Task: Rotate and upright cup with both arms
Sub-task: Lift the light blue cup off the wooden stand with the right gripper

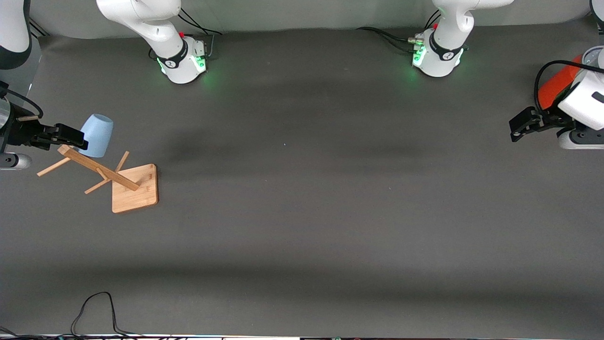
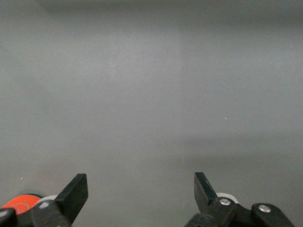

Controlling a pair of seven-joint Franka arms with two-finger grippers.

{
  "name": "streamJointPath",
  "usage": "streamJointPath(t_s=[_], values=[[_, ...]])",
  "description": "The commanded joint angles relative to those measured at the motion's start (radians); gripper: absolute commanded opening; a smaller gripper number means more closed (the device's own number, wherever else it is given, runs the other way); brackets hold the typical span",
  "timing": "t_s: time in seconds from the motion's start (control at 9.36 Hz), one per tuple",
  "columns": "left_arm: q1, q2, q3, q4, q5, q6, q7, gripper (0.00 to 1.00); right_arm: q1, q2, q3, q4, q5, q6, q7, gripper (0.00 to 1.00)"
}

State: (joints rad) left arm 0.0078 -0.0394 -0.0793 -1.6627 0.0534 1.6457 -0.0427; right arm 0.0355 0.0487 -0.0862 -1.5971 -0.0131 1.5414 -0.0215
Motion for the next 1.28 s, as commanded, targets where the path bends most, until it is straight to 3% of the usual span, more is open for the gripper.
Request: streamJointPath(t_s=[0.0,0.75,1.18], values=[[-0.003,0.006,0.003,0.023,0.006,-0.03,0.056,1.0,0.014,-0.003,-0.015,0.0,0.01,0.014,-0.018,1.0],[-0.003,0.03,0.001,0.038,-0.004,-0.029,0.044,1.0,0.015,0.002,-0.015,-0.004,0.015,0.028,-0.015,1.0],[-0.003,0.041,0.003,0.041,-0.004,-0.033,0.058,1.0,0.014,-0.16,-0.076,-0.18,0.015,0.046,-0.015,1.0]])
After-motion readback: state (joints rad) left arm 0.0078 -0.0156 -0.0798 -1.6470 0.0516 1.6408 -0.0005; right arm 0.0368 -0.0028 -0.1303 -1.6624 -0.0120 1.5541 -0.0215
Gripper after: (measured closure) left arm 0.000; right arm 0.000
